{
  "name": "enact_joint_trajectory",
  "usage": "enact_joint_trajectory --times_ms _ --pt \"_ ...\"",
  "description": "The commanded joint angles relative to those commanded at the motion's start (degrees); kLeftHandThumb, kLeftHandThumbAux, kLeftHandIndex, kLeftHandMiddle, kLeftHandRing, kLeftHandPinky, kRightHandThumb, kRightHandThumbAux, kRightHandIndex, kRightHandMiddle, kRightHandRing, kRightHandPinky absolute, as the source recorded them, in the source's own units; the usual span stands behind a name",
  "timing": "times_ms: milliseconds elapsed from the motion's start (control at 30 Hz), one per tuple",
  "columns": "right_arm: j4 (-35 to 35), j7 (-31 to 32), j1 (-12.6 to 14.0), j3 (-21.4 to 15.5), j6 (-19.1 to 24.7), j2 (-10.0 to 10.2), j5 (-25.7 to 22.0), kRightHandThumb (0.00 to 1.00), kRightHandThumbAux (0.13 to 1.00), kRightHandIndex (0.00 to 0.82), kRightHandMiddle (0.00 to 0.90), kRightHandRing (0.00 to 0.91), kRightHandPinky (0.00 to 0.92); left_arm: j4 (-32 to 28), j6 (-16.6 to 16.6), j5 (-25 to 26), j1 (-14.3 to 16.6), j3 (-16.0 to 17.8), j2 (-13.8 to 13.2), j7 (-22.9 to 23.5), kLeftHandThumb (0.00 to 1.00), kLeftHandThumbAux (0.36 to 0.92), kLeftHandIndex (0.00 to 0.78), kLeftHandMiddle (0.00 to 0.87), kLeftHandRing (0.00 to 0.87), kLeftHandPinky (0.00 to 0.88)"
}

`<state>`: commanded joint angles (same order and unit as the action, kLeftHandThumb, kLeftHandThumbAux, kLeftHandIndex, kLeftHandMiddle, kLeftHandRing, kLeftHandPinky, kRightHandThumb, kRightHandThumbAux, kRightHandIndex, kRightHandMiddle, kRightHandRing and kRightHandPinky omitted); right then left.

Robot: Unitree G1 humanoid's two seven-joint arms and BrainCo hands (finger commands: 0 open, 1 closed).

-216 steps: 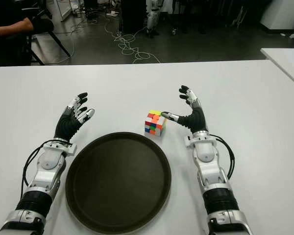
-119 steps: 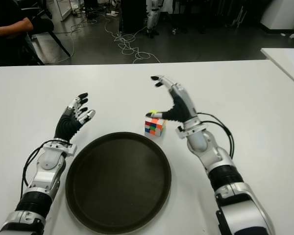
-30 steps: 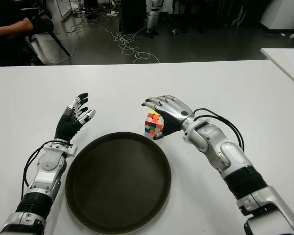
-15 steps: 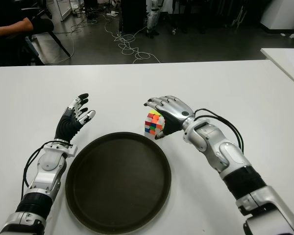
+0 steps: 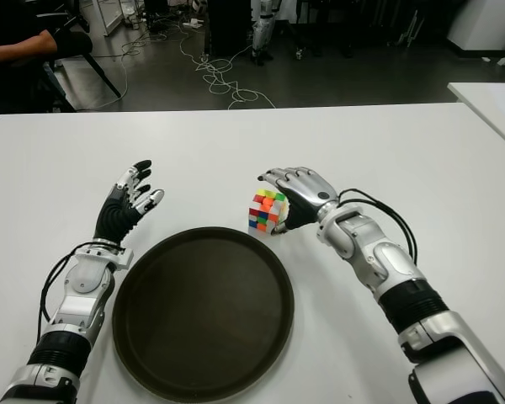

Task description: Pick up the Rubik's Cube and put it in the plate

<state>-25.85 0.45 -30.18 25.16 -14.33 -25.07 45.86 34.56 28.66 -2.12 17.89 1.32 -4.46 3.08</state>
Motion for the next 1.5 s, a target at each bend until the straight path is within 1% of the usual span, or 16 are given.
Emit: enact_joint_trajectory --times_ms 233,467,633,1067,1500 --pt "0.14 -0.03 0.15 -0.01 -0.03 0.04 0.13 0.000 0.749 0.133 0.161 0.171 0.159 0.09 0.37 -0.01 -0.01 -0.06 -0.15 0.31 0.000 0.564 0.054 0.090 0.034 0.000" --pt "0.76 0.64 0.41 0.28 0.02 0.26 0.13 0.000 0.750 0.140 0.161 0.167 0.150 -0.22 0.00 -0.06 -0.10 -0.11 -0.24 0.47 0.000 0.577 0.050 0.089 0.032 0.000" --pt "1.07 1.53 0.66 0.63 -0.35 0.25 0.05 0.000 0.757 0.151 0.167 0.172 0.154 -0.06 0.56 -0.42 -0.11 -0.10 -0.20 -0.05 0.000 0.585 0.055 0.090 0.034 0.000" --pt "0.49 2.09 0.48 1.49 -1.89 0.12 0.07 0.000 0.767 0.144 0.161 0.169 0.158 0.19 1.11 -1.00 -0.13 -0.11 -0.25 -0.82 0.000 0.598 0.057 0.096 0.042 0.002" --pt "0.49 2.32 0.64 1.94 -2.19 0.24 -0.09 0.000 0.779 0.151 0.162 0.164 0.143 -0.62 0.41 -1.03 -0.25 -0.26 0.09 -1.33 0.000 0.605 0.056 0.095 0.036 0.000"
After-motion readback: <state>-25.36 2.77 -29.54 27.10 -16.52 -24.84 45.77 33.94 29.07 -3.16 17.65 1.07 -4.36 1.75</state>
